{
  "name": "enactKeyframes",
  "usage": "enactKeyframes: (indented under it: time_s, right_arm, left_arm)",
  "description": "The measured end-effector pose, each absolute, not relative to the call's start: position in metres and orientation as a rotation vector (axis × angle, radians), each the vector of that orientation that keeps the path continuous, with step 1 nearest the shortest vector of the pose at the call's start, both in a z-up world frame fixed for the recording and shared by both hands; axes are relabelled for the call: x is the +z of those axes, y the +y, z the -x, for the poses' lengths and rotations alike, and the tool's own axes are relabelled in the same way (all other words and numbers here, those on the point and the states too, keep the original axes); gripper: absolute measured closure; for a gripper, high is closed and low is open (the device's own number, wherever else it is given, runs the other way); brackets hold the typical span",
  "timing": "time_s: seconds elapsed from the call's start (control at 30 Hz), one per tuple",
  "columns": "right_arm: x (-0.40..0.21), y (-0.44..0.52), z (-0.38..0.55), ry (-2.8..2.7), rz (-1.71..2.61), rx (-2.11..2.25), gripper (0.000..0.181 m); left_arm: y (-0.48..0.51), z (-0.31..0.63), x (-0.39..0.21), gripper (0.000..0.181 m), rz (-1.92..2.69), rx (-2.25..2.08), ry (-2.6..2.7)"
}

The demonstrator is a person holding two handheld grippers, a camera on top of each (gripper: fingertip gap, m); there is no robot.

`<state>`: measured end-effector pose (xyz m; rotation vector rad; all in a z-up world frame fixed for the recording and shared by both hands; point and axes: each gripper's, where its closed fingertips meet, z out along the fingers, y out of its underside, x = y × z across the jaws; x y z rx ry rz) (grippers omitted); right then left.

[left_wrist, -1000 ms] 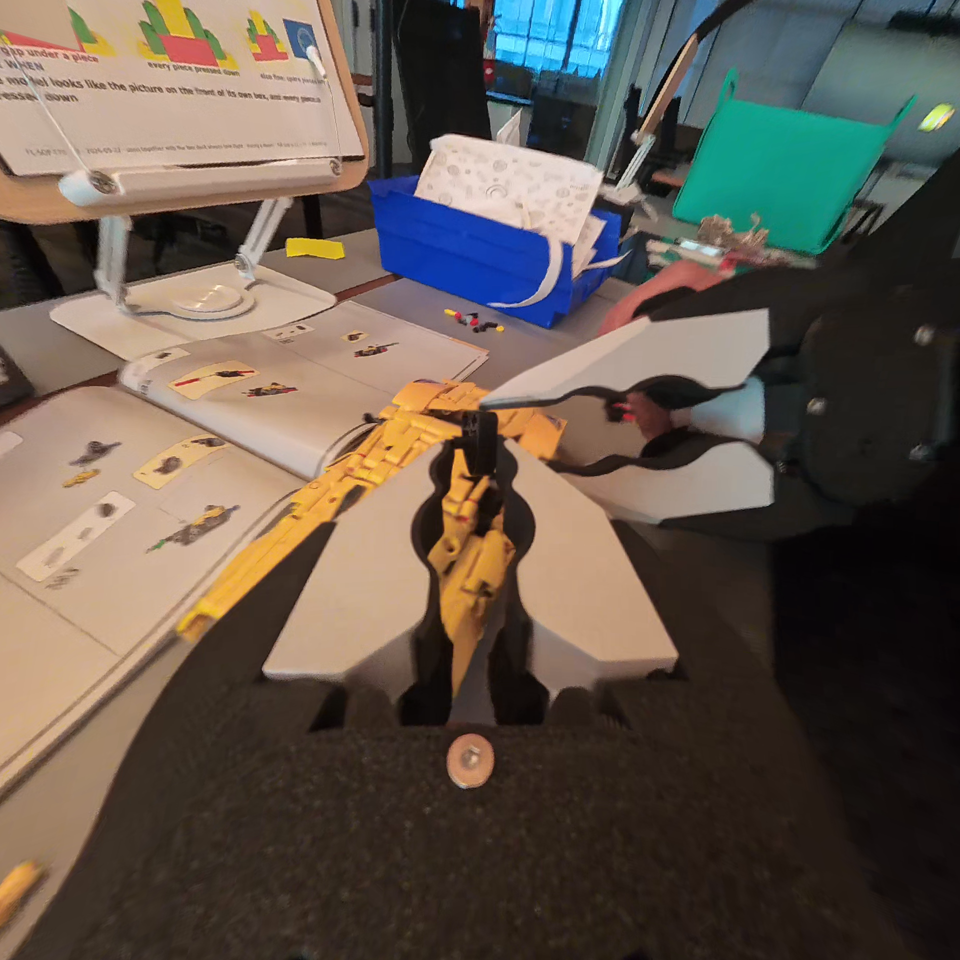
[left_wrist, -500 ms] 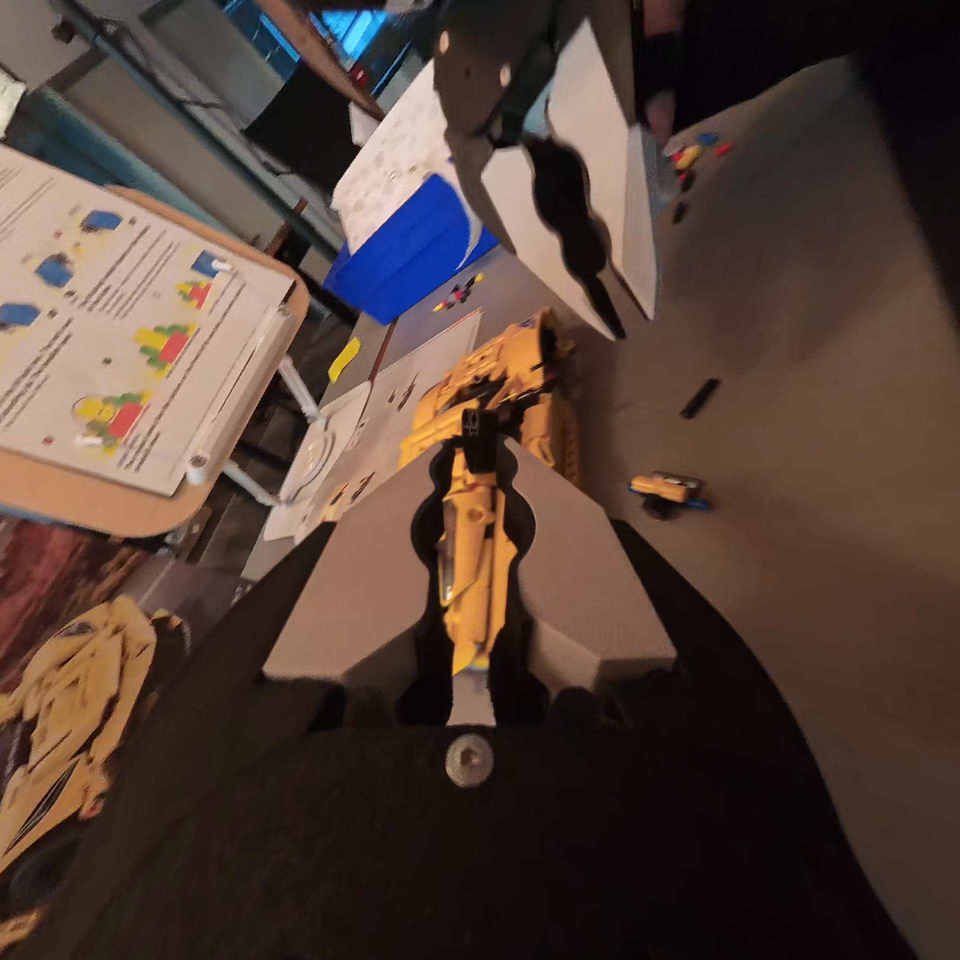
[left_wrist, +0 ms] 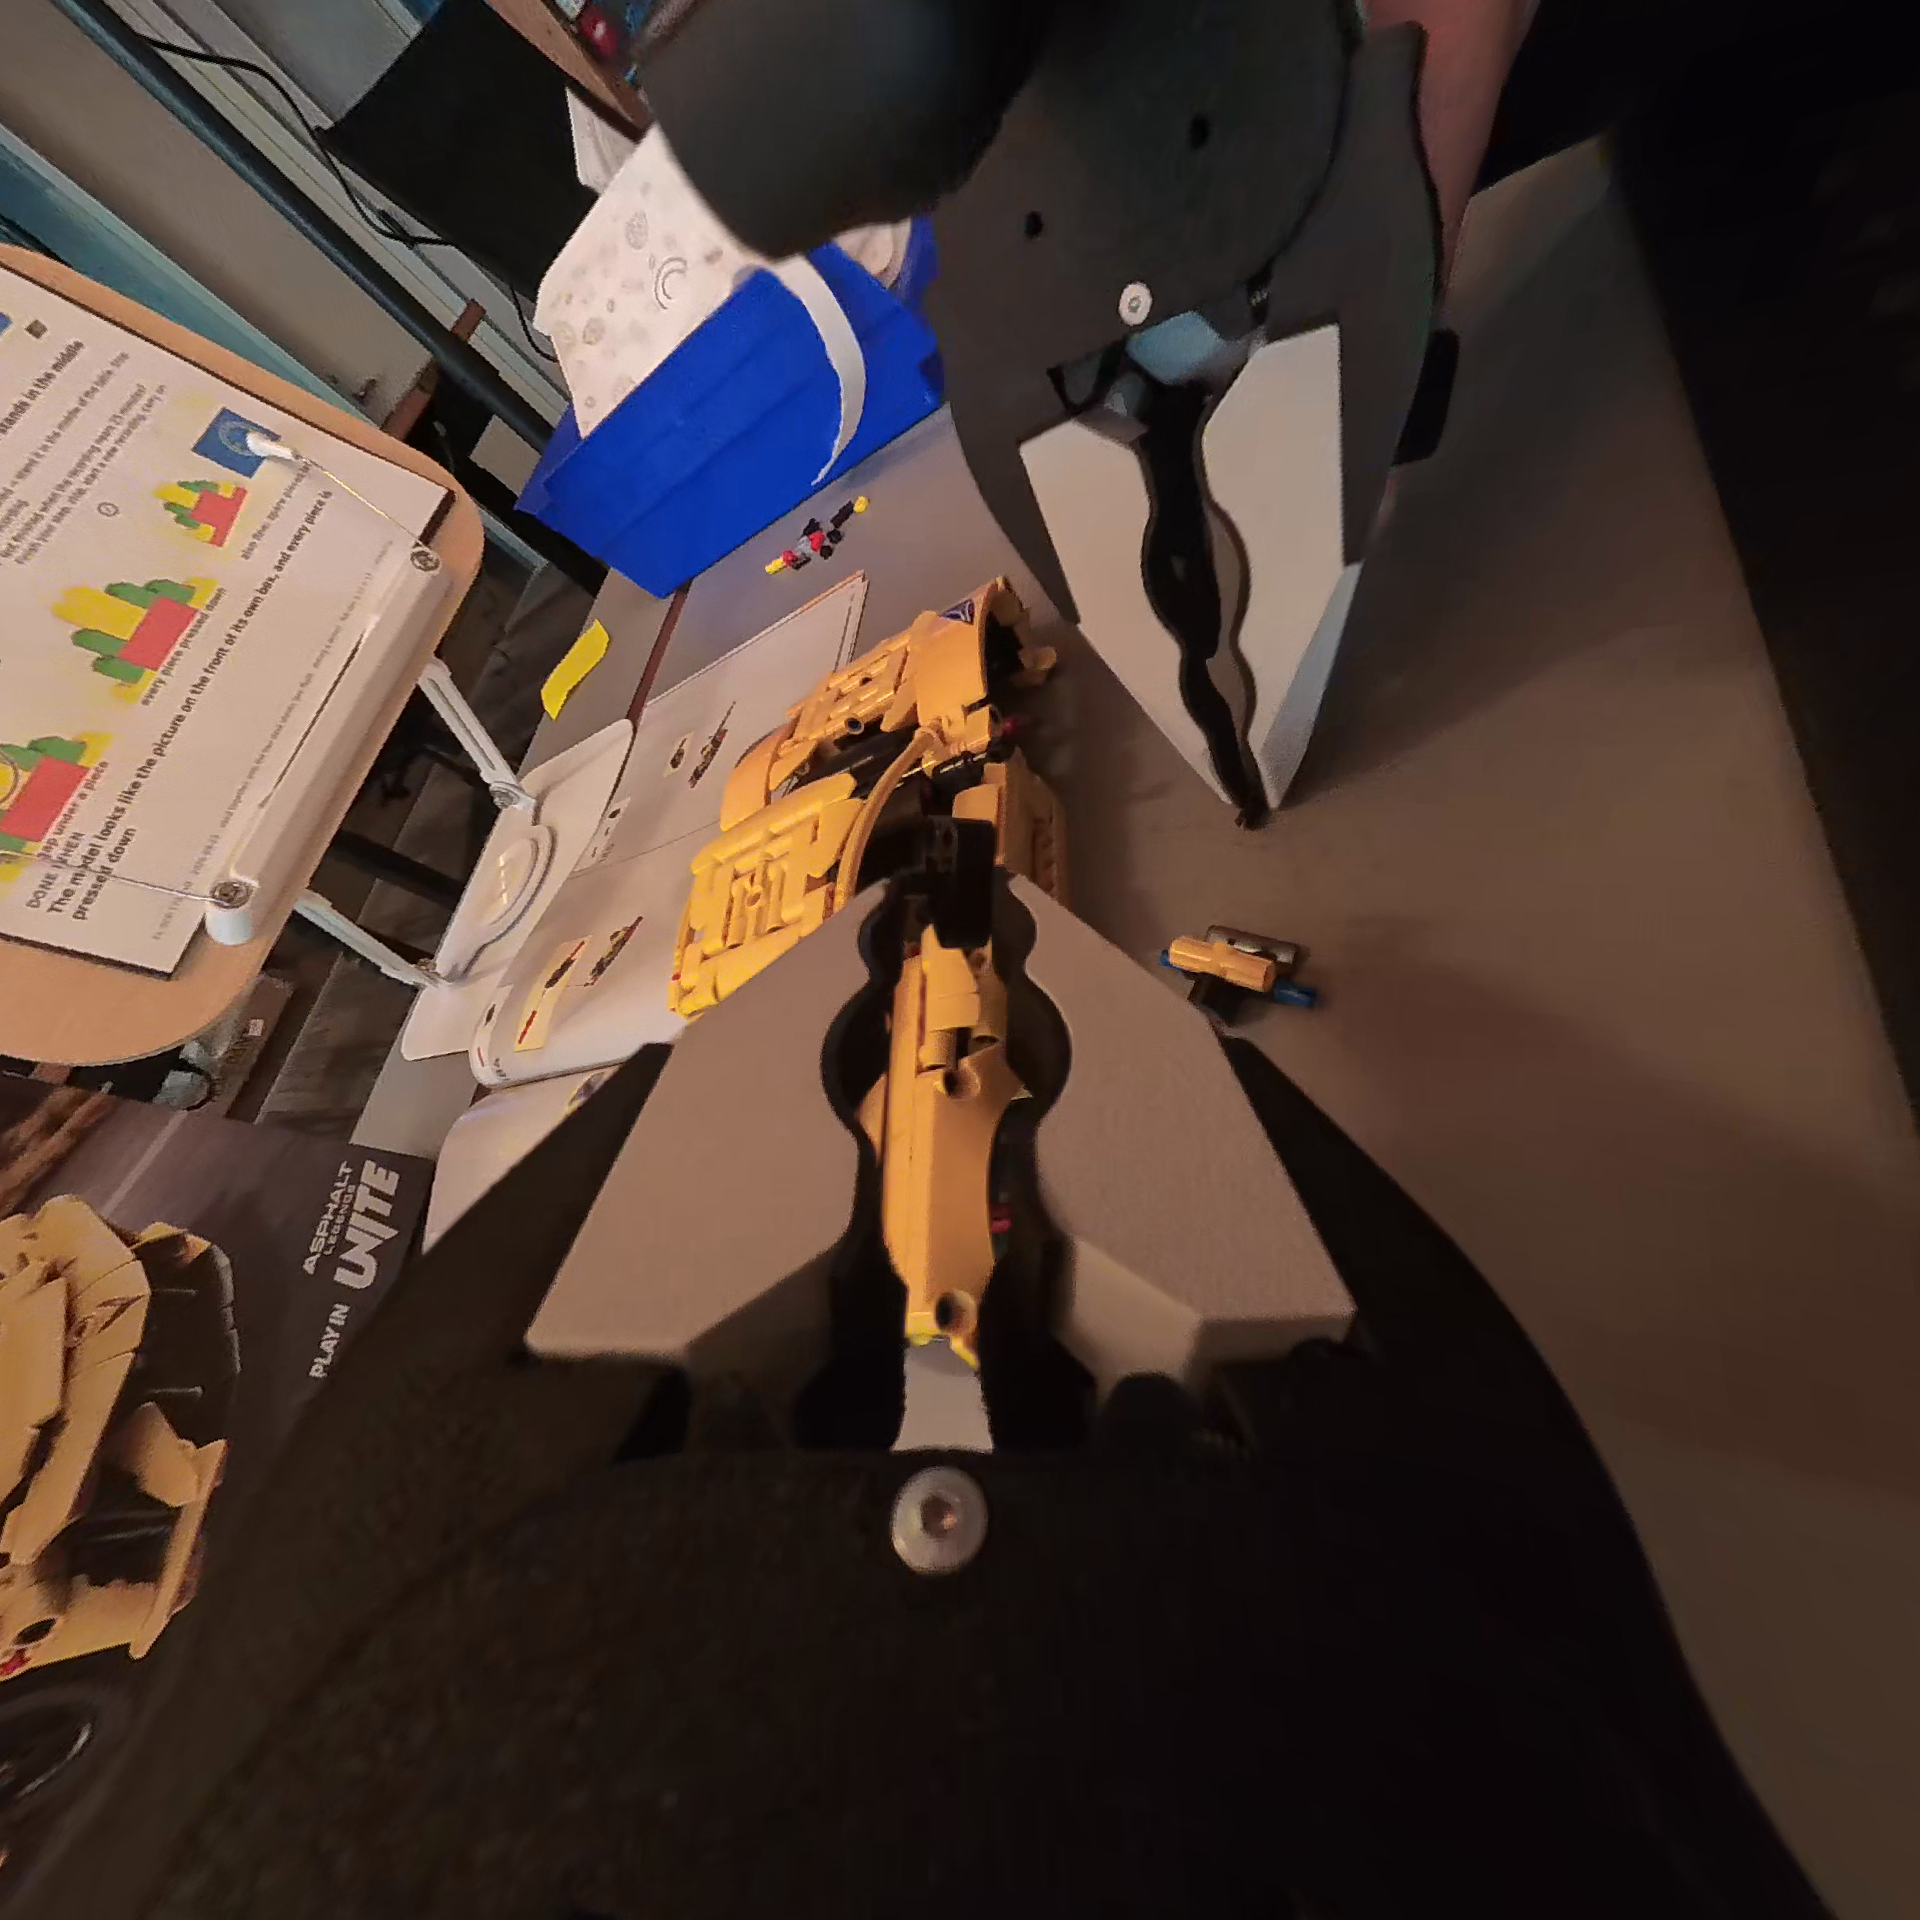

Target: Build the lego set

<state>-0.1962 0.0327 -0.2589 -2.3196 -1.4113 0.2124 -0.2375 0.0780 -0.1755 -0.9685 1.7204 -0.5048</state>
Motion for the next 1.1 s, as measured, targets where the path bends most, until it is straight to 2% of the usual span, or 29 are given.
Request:
enactKeyframes:
  time_s: [0.13, 0.23, 0.3, 0.57, 1.1]
  right_arm:
    - [-0.24, 0.046, 0.206, -1.307, 2.215, 0.334, 0.178]
    - [-0.157, 0.081, 0.214, -0.852, 1.925, 0.619, 0.179]
    - [-0.125, 0.086, 0.222, -0.619, 1.769, 0.866, 0.179]
    - [-0.153, 0.091, 0.252, -0.563, 1.819, 0.964, 0.178]
    - [-0.159, 0.094, 0.248, -0.474, 1.853, 1.104, 0.179]
  left_arm:
    - [0.079, 0.237, -0.175, 0.166, 0.959, -0.486, 1.716]
    - [0.078, 0.236, -0.175, 0.166, 0.944, -0.46, 1.718]
    - [0.076, 0.234, -0.177, 0.166, 0.975, -0.486, 1.722]
    - [0.075, 0.235, -0.172, 0.166, 1.136, -0.699, 1.686]
    - [0.084, 0.236, -0.183, 0.166, 1.174, -0.602, 1.718]
